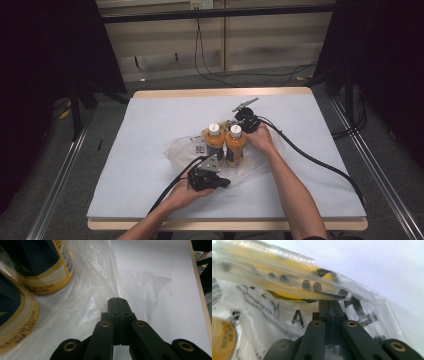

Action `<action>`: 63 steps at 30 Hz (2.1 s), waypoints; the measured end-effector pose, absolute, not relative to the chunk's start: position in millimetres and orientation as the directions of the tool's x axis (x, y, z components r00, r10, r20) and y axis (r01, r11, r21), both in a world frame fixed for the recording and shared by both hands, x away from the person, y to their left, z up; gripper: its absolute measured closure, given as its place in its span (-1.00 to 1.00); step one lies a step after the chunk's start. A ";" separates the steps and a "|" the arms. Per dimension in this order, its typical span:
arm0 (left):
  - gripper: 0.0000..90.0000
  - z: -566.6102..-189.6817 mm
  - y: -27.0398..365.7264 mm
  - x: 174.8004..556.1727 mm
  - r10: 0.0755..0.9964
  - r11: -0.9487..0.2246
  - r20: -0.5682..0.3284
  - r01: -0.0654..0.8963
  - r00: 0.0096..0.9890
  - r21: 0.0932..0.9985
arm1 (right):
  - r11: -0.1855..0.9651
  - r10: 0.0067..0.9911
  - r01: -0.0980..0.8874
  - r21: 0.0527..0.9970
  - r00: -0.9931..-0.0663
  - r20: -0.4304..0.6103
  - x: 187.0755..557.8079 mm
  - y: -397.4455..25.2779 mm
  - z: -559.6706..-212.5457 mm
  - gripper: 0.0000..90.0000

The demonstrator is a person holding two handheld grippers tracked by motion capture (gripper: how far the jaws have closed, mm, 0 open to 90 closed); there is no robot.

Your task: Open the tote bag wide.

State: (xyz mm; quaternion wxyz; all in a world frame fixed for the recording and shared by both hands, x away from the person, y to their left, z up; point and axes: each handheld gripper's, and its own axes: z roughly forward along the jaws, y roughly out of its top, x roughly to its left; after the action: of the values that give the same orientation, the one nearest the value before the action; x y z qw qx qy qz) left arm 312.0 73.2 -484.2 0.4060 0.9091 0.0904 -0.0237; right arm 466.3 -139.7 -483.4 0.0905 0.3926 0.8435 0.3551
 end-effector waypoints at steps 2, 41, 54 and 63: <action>1.00 -483.4 73.4 312.4 0.144 -0.663 -0.116 0.183 0.983 0.726 | 0.421 0.738 0.607 0.674 -0.661 0.134 471.0 -140.1 -484.1 1.00; 1.00 -472.6 71.2 302.6 0.106 -0.616 -0.150 0.184 0.983 0.766 | 0.356 0.753 0.618 0.701 -0.634 0.177 477.2 -131.3 -462.2 1.00; 0.98 -456.3 83.0 308.5 0.172 -0.541 -0.133 0.206 0.976 0.815 | 0.359 0.737 0.560 0.747 -0.661 0.141 440.4 -147.3 -436.1 1.00; 0.86 -447.0 96.9 316.9 0.228 -0.499 -0.124 0.225 0.966 0.837 | 0.348 0.741 0.524 0.777 -0.662 0.115 417.1 -166.9 -423.6 1.00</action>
State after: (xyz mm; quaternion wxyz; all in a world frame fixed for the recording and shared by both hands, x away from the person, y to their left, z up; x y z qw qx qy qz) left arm 316.9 96.9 -447.0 0.4833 0.8656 0.1309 0.0012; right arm 417.1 -166.9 -423.6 0.1300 0.3901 0.8106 0.4169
